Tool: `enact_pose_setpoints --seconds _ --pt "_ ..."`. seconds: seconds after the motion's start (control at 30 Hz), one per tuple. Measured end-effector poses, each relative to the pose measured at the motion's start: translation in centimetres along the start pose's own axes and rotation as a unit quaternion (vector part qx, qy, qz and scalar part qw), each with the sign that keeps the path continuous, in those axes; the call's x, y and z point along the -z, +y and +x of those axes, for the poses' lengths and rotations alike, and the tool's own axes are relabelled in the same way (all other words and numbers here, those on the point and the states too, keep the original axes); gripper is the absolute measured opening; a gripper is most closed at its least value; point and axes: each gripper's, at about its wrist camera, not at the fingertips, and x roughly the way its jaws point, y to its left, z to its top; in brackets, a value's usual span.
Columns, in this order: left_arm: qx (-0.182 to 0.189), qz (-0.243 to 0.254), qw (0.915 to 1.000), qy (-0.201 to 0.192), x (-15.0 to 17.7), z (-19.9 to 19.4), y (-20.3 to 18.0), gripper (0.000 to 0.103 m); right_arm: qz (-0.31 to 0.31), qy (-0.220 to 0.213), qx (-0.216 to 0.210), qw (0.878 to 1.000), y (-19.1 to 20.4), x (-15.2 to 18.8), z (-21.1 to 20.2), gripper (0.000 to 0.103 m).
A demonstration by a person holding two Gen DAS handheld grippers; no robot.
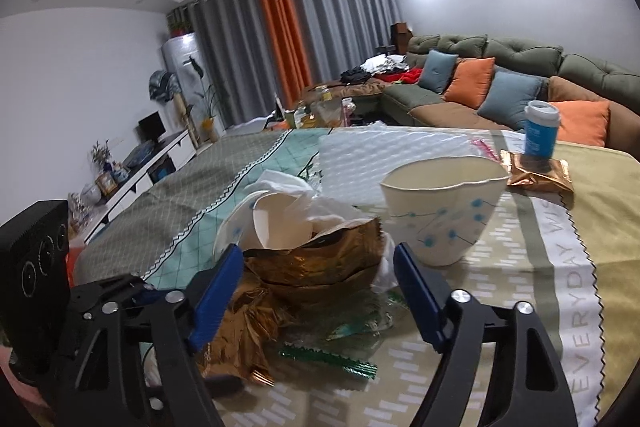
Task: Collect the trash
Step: 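Reach the left tool to the gold foil wrapper and grasp it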
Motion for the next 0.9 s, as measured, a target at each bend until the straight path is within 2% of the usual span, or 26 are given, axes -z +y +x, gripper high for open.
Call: enact_pose_setpoints --seconds 0.03,0.07,0.1,0.13,0.2,0.23,0.3,0.33,0.37,0.5,0.63,0.7,0.77,0.8,0.9 --pt "-0.001 -0.001 1.0000 0.007 0.0 0.2 0.0 0.063 0.002 0.008 -0.003 1.000 -0.1 0.0 0.4 0.063" --pt "-0.006 0.000 0.9999 0.009 0.1 0.4 0.0 0.060 0.003 0.013 -0.006 1.000 -0.1 -0.1 0.6 0.056" --pt "-0.012 0.003 0.9999 0.007 0.2 0.3 0.1 0.053 0.004 0.015 -0.008 1.000 -0.2 -0.1 0.7 0.053" --pt "-0.009 0.001 0.9999 0.008 0.3 0.2 0.2 0.040 0.007 0.016 -0.013 1.000 -0.3 -0.1 0.7 0.050" --pt "-0.004 -0.008 0.9999 0.010 0.5 0.1 0.7 0.026 0.011 0.017 -0.021 1.000 -0.5 -0.2 0.6 0.044" --pt "-0.001 -0.013 0.9999 0.009 0.6 0.1 1.0 0.019 0.011 0.017 -0.024 0.999 -0.6 -0.3 0.7 0.035" --pt "0.005 -0.025 0.9996 0.008 0.8 -0.4 1.6 0.013 0.014 0.019 -0.031 0.999 -0.7 -0.4 0.6 0.022" --pt "0.010 -0.030 0.9995 0.004 0.9 -0.7 1.9 0.011 0.016 0.021 -0.037 0.999 -0.7 -0.4 0.5 0.012" --pt "0.010 -0.031 0.9995 0.000 1.0 -1.0 2.1 0.010 0.018 0.021 -0.040 0.999 -0.8 -0.5 0.5 0.008" --pt "0.005 -0.030 0.9994 -0.018 1.2 -2.2 2.4 0.008 0.021 0.010 -0.049 0.999 -0.7 -0.9 -0.4 0.005" --pt "0.002 -0.034 0.9990 -0.029 0.9 -3.6 2.5 0.007 0.014 -0.005 -0.045 0.999 -0.5 -1.4 -1.5 0.005" --pt "-0.004 -0.036 0.9987 -0.037 1.0 -4.2 2.9 0.007 0.012 -0.020 -0.024 0.999 -0.7 -1.9 -2.1 0.011" --pt "-0.007 -0.039 0.9984 -0.040 0.7 -4.8 3.5 0.007 0.015 -0.027 -0.007 0.999 -1.1 -2.1 -2.2 0.061" --pt "-0.010 -0.041 0.9982 -0.043 0.7 -5.1 3.6 0.007 0.018 -0.028 -0.006 0.999 -1.4 -2.2 -2.0 0.066" --pt "-0.021 -0.049 0.9973 -0.050 0.7 -6.0 4.4 0.007 0.018 -0.016 -0.015 1.000 -1.8 -2.4 -0.8 0.067"
